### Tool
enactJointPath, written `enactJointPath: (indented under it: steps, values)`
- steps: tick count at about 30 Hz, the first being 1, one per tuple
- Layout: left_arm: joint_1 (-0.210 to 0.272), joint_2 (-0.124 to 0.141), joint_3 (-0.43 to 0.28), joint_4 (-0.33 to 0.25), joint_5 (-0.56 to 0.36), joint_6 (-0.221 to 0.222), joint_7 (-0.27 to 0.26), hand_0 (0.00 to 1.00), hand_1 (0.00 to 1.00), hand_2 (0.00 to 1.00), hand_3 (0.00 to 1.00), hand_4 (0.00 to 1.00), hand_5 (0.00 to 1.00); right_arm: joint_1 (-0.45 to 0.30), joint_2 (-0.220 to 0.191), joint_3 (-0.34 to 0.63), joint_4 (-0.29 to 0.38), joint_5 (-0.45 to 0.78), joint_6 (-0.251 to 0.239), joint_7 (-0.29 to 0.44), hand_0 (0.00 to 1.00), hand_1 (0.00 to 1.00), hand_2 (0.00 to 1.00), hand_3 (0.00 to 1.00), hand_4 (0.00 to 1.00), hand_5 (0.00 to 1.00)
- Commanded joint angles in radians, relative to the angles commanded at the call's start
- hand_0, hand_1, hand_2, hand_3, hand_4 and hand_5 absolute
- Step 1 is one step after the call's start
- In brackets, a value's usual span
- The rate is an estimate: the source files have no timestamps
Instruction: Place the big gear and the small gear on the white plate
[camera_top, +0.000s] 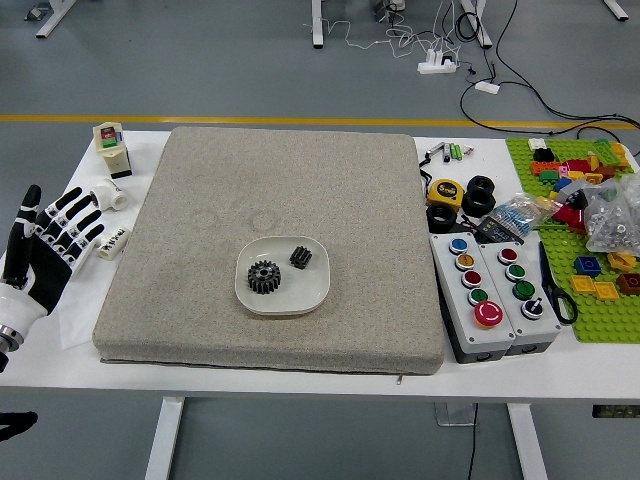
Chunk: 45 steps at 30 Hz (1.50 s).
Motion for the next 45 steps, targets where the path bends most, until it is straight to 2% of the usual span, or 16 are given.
enactJointPath:
  steps: [12,17,20,45]
  values:
    - [0.000,-0.004,-0.023,-0.011,0.002,-0.008,-0.001,0.888,0.883,0.922,0.854,0.965,0.884,-0.003,0.002,-0.011,0.002,-0.005,0.003,0.002,0.623,0.621,0.680,0.470,0.728,0.594]
    - [-0.004,-0.003,-0.032,-0.011,-0.004,-0.057,-0.001,0.891,0.878,0.925,0.853,0.969,0.891,-0.002,0.001,-0.006,0.002,-0.002,0.004,0.003,0.623,0.620,0.680,0.470,0.727,0.594]
    - [-0.006,-0.001,-0.032,-0.012,-0.002,-0.066,-0.004,0.885,0.852,0.923,0.851,0.973,0.895,-0.003,0.000,-0.006,0.001,0.000,0.005,0.004,0.623,0.619,0.679,0.469,0.727,0.593]
    - [-0.005,0.000,-0.034,0.011,0.032,-0.052,-0.003,0.878,0.838,0.919,0.846,0.972,0.898,-0.015,0.004,-0.013,-0.001,0.002,0.004,0.005,0.622,0.618,0.679,0.470,0.728,0.593]
